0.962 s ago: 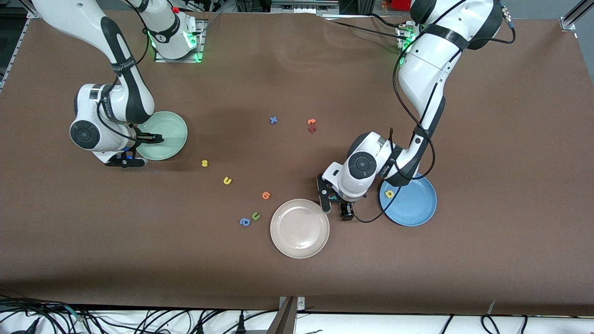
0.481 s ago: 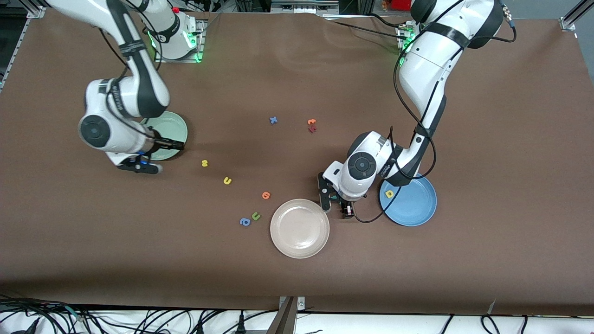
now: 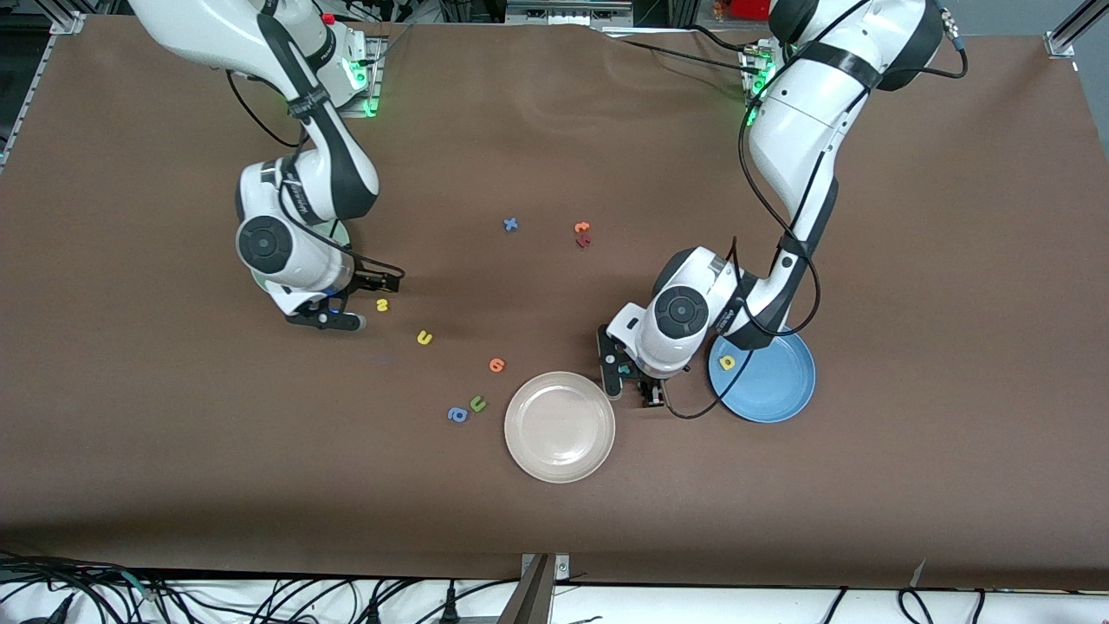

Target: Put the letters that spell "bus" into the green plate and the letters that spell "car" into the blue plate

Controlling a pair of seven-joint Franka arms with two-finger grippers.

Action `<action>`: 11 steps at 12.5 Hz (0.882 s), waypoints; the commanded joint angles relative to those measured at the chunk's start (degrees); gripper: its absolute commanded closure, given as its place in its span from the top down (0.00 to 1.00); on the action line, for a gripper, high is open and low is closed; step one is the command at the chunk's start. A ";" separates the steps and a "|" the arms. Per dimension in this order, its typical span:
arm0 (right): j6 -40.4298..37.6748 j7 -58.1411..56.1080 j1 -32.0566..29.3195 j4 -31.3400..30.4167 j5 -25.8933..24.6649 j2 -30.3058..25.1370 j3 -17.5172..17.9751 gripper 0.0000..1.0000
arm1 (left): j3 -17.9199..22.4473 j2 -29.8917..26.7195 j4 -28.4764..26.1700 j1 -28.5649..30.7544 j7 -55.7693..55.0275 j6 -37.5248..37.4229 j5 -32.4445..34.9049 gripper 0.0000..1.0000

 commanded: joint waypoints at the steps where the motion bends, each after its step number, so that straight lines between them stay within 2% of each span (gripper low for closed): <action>1: 6.15 -1.17 1.02 0.14 -0.10 3.67 0.24 0.94 | -0.23 -3.17 0.05 1.42 0.38 -5.25 1.11 0.29; 2: 7.47 -1.43 1.11 0.14 -0.19 4.29 0.24 0.93 | -0.32 -4.67 0.23 2.73 0.46 -8.15 1.02 0.28; 4: 8.18 -2.58 1.02 0.23 -0.89 5.00 0.15 0.85 | -0.58 -7.40 0.32 5.28 0.47 -13.08 0.85 0.28; 7: 8.19 -2.84 1.02 0.14 -0.98 5.26 0.15 0.61 | -0.41 -8.11 -0.03 10.72 0.55 -16.44 0.49 0.29; 8: 8.10 -2.84 1.02 0.05 -0.98 5.26 0.15 0.54 | -0.49 -8.03 -0.64 12.30 0.90 -16.35 0.49 0.40; 9: 8.18 -2.84 1.02 -0.21 -0.89 5.61 0.15 0.53 | -0.49 -7.94 -0.82 12.41 1.17 -16.44 0.58 0.90; 10: 8.27 -2.84 1.02 -0.30 -0.89 5.70 0.15 0.53 | -0.58 -7.94 -0.83 12.32 0.99 -16.53 0.67 1.00; 11: 8.27 -3.02 0.85 -0.21 -0.89 5.70 0.07 0.53 | -0.58 -8.02 -0.74 11.71 0.12 -16.61 0.50 1.00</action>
